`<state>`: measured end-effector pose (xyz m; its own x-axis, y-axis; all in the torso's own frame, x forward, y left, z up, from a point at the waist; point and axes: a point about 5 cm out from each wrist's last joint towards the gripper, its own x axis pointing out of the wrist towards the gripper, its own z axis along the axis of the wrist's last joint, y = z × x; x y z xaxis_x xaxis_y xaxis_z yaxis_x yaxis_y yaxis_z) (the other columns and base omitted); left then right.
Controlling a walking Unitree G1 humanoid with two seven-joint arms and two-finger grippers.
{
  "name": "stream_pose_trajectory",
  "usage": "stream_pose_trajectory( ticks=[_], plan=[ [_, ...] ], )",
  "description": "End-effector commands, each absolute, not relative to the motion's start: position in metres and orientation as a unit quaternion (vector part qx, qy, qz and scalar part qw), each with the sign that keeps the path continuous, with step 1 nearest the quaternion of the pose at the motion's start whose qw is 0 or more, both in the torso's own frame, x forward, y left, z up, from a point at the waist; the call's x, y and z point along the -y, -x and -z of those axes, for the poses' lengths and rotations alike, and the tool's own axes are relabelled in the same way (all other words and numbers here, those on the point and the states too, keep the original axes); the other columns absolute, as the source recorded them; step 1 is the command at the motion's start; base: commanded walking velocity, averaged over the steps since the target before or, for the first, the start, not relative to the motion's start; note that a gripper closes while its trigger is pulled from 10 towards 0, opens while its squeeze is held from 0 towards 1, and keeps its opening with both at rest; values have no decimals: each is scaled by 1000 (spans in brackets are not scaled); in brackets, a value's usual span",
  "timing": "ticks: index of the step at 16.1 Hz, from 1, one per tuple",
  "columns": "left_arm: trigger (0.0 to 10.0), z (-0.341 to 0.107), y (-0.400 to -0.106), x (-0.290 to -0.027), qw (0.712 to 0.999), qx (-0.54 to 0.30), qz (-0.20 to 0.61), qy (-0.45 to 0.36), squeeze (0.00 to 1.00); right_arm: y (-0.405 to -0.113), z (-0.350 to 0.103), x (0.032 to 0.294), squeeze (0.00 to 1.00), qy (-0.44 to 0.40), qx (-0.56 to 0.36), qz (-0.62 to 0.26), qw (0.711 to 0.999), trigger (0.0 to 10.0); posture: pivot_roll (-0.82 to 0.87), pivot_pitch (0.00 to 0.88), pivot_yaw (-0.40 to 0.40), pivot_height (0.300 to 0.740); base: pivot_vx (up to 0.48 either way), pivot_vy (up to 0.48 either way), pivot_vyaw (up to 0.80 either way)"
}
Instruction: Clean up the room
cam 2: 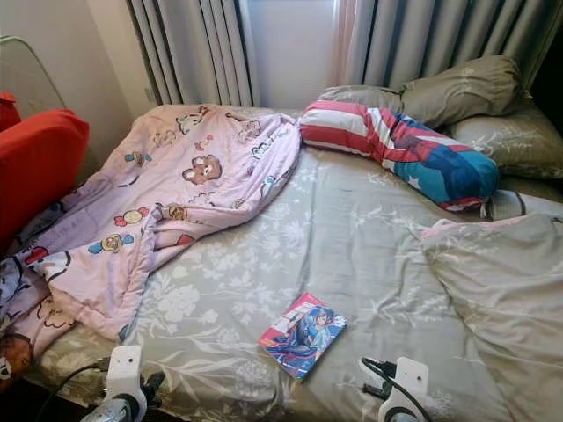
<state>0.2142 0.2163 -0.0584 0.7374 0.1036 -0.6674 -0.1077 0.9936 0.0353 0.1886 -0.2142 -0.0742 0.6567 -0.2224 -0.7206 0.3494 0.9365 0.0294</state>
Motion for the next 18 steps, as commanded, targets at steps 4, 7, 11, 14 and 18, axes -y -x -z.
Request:
stream_pose_trajectory(
  ticks=[4, 7, 11, 14, 18],
  plan=[
    [10000, 62, -207, -218, 928, -368, -56, 2, 0, -189, 74, 211, 0, -85, -381, 154, 908, 10000, 69, 0, 22, 740, 0, 0, 0],
    [10000, 62, -207, -219, 928, -369, -55, -1, 0, -189, 75, 208, 0, -82, -385, 149, 907, 10000, 71, 0, 22, 740, -82, 0, 0],
    [10000, 63, -206, -218, 927, -371, -53, -2, 0, -187, 76, 208, 0, -79, -390, 144, 906, 10000, 67, 0, 24, 740, -247, 0, 0],
    [10000, 64, -204, -218, 926, -375, -50, -3, 0, -186, 77, 206, 0, -78, -394, 139, 905, 10000, 61, 0, 30, 740, -261, 0, 0],
    [10000, 64, -205, -215, 926, -374, -45, -3, 0, -185, 78, 206, 0, -78, -395, 137, 905, 10000, 55, 0, 29, 740, -266, 0, 0]
  ],
)
